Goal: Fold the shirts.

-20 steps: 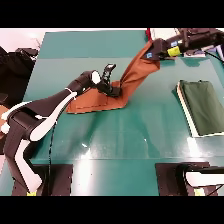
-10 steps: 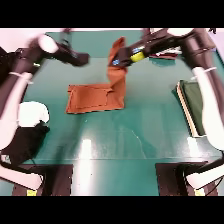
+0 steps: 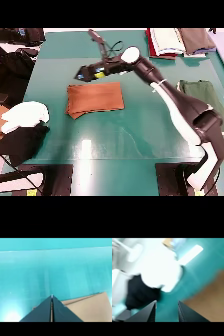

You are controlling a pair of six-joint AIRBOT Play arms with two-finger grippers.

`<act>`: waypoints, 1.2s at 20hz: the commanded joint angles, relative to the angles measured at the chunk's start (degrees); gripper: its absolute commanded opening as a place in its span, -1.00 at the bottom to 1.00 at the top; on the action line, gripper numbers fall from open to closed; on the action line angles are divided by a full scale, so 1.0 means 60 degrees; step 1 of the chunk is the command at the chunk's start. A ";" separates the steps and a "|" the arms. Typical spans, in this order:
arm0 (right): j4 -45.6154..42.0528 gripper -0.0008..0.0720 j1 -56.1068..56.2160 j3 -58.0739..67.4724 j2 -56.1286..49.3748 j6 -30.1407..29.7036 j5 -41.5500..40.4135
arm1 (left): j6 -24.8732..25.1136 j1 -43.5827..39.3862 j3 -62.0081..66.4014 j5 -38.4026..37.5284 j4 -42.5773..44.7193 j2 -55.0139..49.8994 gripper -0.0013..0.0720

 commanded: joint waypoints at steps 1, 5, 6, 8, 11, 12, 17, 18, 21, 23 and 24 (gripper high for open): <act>-0.2113 -0.14 -0.1202 -0.1577 0.0984 0.0718 0.0601 | 0.0015 -0.0208 -0.0073 -0.0200 0.0004 0.0098 -0.91; -0.2787 0.13 -0.3279 -0.4419 0.2007 0.1421 0.0780 | 0.0255 -0.0856 -0.0073 -0.0164 0.0000 0.0095 -0.91; -0.2790 0.54 -0.3646 -0.4911 0.2018 0.1468 0.0772 | 0.0259 -0.0984 -0.0073 -0.0127 0.0000 0.0098 -0.91; -0.2586 0.62 -0.4058 -0.5625 0.1781 0.1596 0.0732 | 0.0259 -0.1151 -0.0073 -0.0113 -0.0018 0.0095 -0.91; -0.1122 0.62 -0.4007 -0.5901 0.1016 0.1362 0.0506 | 0.0255 -0.1162 -0.0073 0.0026 -0.0248 0.0098 -0.91; -0.0612 0.62 -0.3821 -0.5759 0.0692 0.1162 0.0419 | 0.0259 -0.1162 -0.0073 0.0044 -0.0237 0.0098 -0.91; 0.0845 0.60 -0.2306 -0.3923 -0.1100 0.0973 0.0087 | 0.0255 -0.1162 -0.0073 -0.0004 -0.0259 0.0098 -0.91; 0.1045 0.47 -0.2040 -0.3508 -0.1435 0.0973 0.0000 | 0.0251 -0.1162 -0.0073 -0.0040 -0.0288 0.0098 -0.91; 0.0863 -0.88 -0.1486 -0.2306 -0.2025 0.0732 -0.0444 | 0.0259 -0.1162 -0.0073 -0.0102 -0.0612 0.0098 -0.91; 0.0415 -0.93 -0.1468 -0.1555 -0.2007 0.0703 -0.0466 | 0.0251 -0.1162 -0.0073 -0.0124 -0.0729 0.0098 -0.91; 0.0066 -0.93 -0.1577 -0.1242 -0.1883 0.0714 -0.0350 | 0.0255 -0.1242 -0.0073 -0.0160 -0.0776 0.0098 -0.91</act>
